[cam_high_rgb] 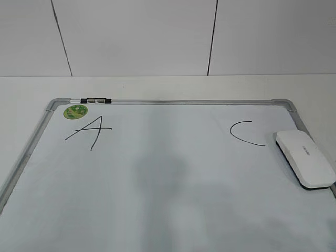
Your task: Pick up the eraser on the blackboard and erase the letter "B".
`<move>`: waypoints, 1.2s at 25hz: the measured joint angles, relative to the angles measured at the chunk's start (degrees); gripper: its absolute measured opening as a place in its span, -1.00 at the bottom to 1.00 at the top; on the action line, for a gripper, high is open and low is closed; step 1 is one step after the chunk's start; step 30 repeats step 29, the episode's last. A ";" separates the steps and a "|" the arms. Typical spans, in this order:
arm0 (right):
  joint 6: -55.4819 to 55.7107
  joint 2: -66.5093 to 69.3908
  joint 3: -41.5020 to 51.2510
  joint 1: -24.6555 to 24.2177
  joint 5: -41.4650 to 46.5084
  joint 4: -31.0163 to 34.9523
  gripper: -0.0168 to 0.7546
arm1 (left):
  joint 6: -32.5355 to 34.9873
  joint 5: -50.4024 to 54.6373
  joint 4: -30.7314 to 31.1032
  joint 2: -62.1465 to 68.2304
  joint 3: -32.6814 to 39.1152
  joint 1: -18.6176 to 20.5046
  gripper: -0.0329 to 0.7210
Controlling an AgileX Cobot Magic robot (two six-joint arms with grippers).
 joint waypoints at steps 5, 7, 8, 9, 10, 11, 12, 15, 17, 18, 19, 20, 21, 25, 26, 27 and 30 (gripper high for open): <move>-1.05 -5.61 2.79 0.00 -1.64 -0.71 0.52 | 0.00 -0.25 0.13 -8.06 3.33 -0.11 -0.15; -1.19 -6.41 2.90 0.00 -2.44 -2.37 0.52 | 0.00 -0.54 0.42 -8.06 3.78 -0.11 -0.16; -1.19 -6.50 2.89 0.00 -2.69 -3.90 0.52 | 0.00 -1.17 0.56 -8.06 4.04 -0.11 -0.17; -1.19 -6.50 2.89 0.00 -2.95 -5.04 0.52 | 0.00 -1.73 0.55 -8.06 4.18 -0.11 -0.18; -1.19 -6.50 2.89 0.00 -3.21 -5.83 0.52 | 0.00 -2.90 0.55 -8.06 4.47 -0.11 -0.21; -1.19 -6.50 2.89 0.00 -3.21 -5.83 0.52 | 0.00 -3.94 0.55 -8.06 4.62 -0.11 -0.23; -1.19 -6.50 2.89 0.00 -3.33 -7.09 0.52 | 0.00 -5.46 0.55 -8.06 5.24 -0.11 -0.24; -1.19 -6.50 4.08 0.00 -5.58 -8.04 0.52 | 0.00 -7.49 0.55 -8.06 6.25 -0.11 -0.27; -1.19 -6.50 4.45 0.00 -5.81 -8.29 0.52 | 0.00 -7.87 0.55 -8.06 6.34 -0.11 -0.27; -1.19 -6.50 4.56 0.00 -6.04 -8.34 0.52 | 0.00 -8.01 0.55 -8.06 6.39 -0.11 -0.28; -1.19 -6.50 4.56 0.00 -6.03 -8.34 0.52 | 0.00 -8.00 0.55 -8.06 6.48 -0.11 -0.28; -1.19 -6.50 4.56 0.00 -6.14 -8.34 0.52 | 0.00 -8.00 0.55 -8.06 6.48 -0.11 -0.28; -1.19 -6.50 4.56 0.00 -6.14 -8.34 0.52 | 0.00 -8.00 0.55 -8.06 6.48 -0.11 -0.28; -1.19 -6.50 4.56 0.00 -6.36 -8.34 0.52 | 0.00 -8.11 0.55 -8.06 6.48 -0.11 -0.28; -1.19 -6.50 4.56 0.00 -6.36 -8.34 0.52 | 0.00 -8.11 0.55 -8.06 6.48 -0.11 -0.28; -1.19 -6.50 4.56 0.00 -6.36 -8.34 0.52 | 0.00 -8.11 0.55 -8.06 6.48 -0.11 -0.28; -1.19 -6.50 4.56 0.00 -6.36 -8.34 0.52 | 0.00 -8.11 0.55 -8.06 6.48 -0.11 -0.28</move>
